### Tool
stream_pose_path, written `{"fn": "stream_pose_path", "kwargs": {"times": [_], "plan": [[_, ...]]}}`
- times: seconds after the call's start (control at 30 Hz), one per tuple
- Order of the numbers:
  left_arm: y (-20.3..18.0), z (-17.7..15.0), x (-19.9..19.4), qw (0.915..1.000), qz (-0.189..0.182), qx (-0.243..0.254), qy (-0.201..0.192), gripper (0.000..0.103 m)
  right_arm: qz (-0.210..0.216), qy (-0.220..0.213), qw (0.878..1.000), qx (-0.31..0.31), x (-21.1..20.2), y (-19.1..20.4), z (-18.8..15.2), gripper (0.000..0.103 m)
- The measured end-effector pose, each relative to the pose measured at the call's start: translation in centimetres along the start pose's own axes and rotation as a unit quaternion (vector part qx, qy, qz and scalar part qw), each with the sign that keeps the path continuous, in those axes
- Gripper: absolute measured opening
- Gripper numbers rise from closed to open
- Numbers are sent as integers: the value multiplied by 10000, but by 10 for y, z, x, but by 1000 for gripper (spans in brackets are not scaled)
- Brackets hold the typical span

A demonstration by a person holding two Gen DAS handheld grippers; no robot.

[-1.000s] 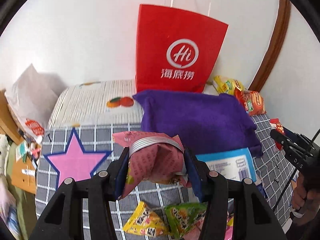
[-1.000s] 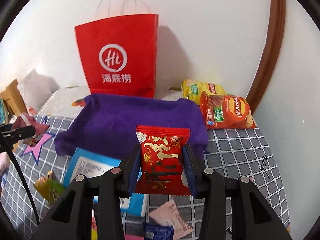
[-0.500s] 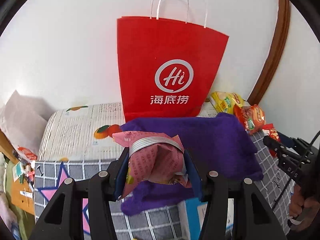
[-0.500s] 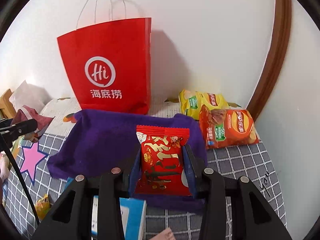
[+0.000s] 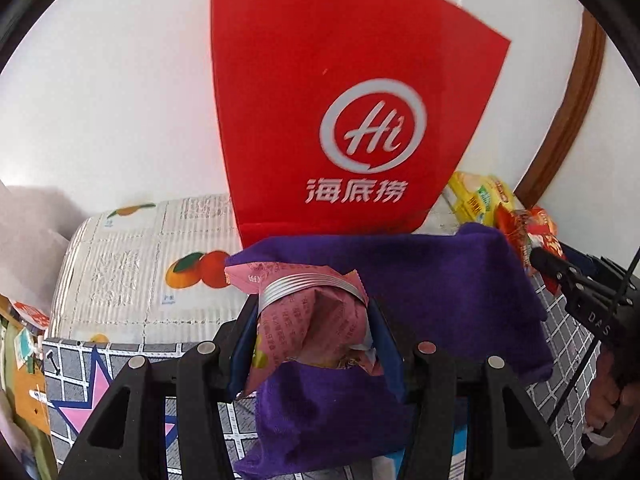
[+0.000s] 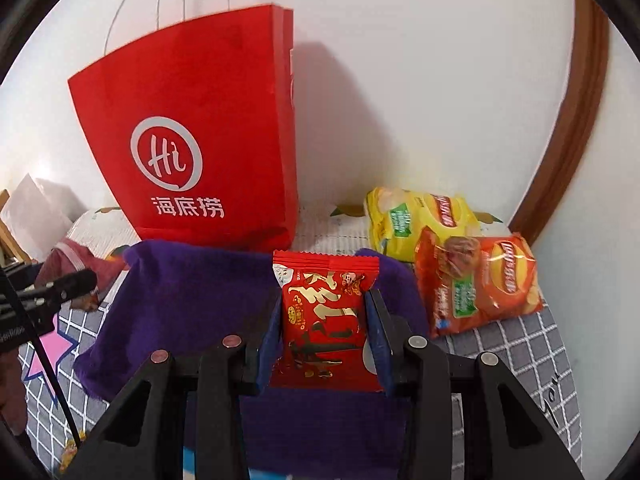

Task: Organize snacks
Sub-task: 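Carry the red packet and pink candy over the purple towel with both tools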

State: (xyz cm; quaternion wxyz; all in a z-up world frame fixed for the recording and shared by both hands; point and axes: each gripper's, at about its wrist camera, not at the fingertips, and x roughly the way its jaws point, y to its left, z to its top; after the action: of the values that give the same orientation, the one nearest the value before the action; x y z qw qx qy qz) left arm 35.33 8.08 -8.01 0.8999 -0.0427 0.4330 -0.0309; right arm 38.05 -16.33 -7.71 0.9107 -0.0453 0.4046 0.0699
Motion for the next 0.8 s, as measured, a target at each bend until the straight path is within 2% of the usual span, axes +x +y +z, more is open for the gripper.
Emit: {"fn": "stream_pose_path", "kwargs": {"times": [0.23, 0.37, 0.43, 0.8], "plan": [[5, -5, 16, 9999, 21, -76, 147, 51, 110, 146, 9997, -156, 29, 10, 0, 40], [5, -7, 22, 9998, 41, -82, 195, 51, 145, 203, 9997, 11, 42, 4, -3, 40], [4, -8, 25, 9997, 18, -75, 224, 51, 166, 362, 9992, -18, 50, 4, -4, 40], [1, -8, 35, 9994, -84, -33, 328, 51, 56, 471, 9986, -254, 56, 2, -8, 41]]}}
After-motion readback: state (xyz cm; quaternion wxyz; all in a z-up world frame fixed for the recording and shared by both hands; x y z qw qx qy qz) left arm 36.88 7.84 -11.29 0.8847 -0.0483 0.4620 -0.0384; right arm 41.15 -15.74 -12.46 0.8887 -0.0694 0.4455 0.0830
